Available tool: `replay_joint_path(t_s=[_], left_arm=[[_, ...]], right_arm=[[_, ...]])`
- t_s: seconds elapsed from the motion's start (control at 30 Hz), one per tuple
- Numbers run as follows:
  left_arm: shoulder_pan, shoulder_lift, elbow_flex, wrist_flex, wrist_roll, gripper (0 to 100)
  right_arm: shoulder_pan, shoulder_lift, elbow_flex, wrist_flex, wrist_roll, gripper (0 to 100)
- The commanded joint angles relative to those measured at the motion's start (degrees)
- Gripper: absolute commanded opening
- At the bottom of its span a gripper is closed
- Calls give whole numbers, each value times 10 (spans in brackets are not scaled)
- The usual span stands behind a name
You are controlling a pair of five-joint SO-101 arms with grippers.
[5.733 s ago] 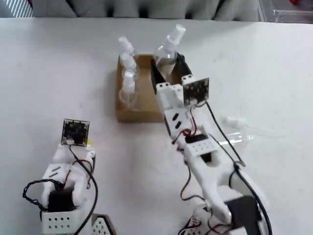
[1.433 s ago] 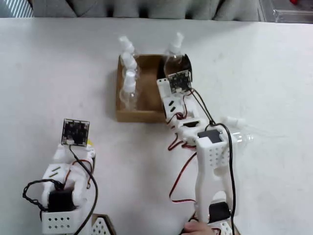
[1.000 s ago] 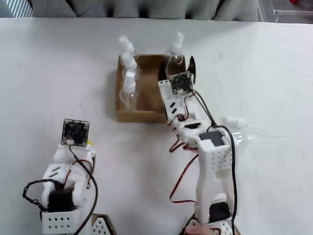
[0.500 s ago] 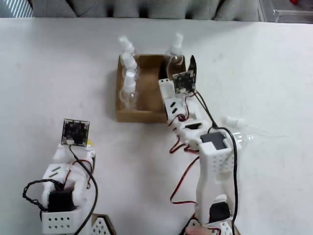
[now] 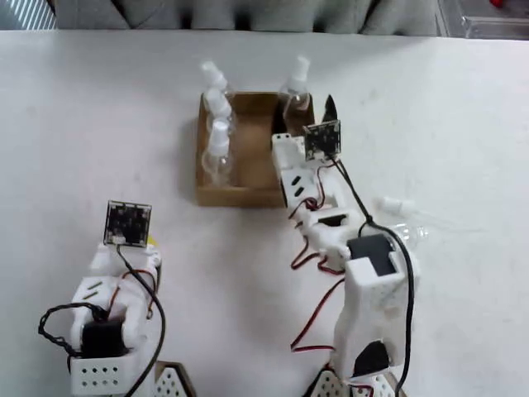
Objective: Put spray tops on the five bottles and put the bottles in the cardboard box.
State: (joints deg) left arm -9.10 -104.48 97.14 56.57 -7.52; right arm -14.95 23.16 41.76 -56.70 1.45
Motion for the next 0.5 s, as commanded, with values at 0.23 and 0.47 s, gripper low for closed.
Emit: replay_joint_path(t_s=[0.23, 0.47], left_arm=[[4, -5, -2, -15, -5, 24], [4, -5, -2, -23, -5, 24]], right_arm=[[-10, -159, 94, 15, 0, 297], [-6, -313, 201, 99, -4, 297]])
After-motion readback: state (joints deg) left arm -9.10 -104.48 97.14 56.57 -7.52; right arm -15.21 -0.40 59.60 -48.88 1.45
